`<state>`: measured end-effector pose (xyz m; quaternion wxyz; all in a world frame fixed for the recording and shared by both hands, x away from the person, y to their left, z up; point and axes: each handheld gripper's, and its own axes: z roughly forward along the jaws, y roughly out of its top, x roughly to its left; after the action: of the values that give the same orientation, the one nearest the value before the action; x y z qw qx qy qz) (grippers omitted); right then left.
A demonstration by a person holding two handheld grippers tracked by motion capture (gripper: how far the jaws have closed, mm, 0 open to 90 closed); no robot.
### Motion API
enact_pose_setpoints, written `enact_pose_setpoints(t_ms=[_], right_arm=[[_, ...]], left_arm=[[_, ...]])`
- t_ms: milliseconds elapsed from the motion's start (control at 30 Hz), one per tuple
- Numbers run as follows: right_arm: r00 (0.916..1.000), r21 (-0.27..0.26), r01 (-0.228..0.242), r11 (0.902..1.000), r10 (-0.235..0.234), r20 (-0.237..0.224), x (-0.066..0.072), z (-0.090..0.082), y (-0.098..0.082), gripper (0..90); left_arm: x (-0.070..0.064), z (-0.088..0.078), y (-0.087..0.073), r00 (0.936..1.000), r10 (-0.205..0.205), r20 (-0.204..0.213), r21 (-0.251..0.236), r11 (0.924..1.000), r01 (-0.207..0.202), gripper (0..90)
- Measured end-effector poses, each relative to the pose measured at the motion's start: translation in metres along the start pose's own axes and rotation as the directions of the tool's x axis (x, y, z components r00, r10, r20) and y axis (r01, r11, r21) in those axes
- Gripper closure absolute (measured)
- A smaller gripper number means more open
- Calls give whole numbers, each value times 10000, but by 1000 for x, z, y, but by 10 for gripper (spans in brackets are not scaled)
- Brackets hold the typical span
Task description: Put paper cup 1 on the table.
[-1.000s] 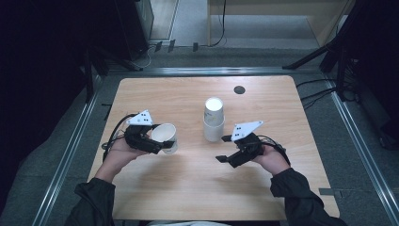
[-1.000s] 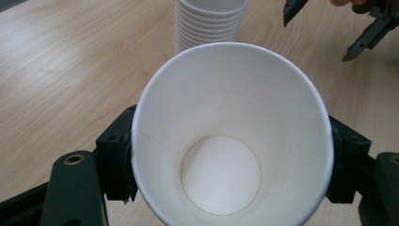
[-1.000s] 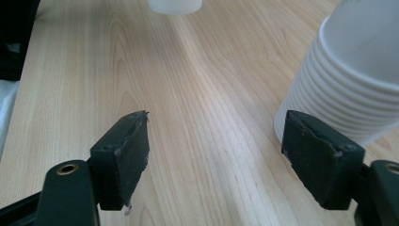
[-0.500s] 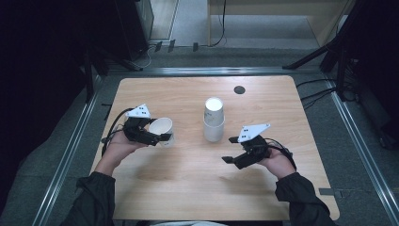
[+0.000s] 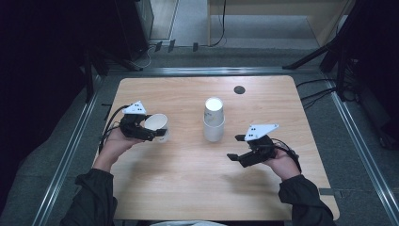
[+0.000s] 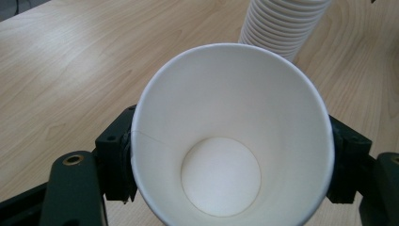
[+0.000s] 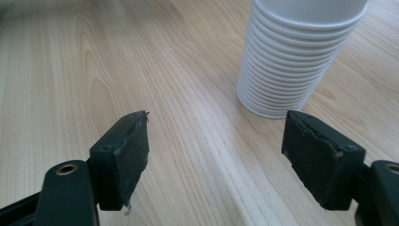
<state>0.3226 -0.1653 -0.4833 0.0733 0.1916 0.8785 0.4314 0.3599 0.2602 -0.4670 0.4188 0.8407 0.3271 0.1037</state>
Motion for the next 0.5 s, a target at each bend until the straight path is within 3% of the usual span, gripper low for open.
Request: enact_pose_setpoints(t_ms=[267, 500], right_arm=[[9998, -184, -91, 9998, 95, 179, -3, -3, 0, 236], [9997, -28, -13, 10000, 14, 224, -3, -1, 0, 236]], left_arm=[[14, -1, -8, 9984, -222, -528, 202, 9995, 233, 239], [29, 4, -17, 9908, -641, -1189, 441, 9966, 698, 232]])
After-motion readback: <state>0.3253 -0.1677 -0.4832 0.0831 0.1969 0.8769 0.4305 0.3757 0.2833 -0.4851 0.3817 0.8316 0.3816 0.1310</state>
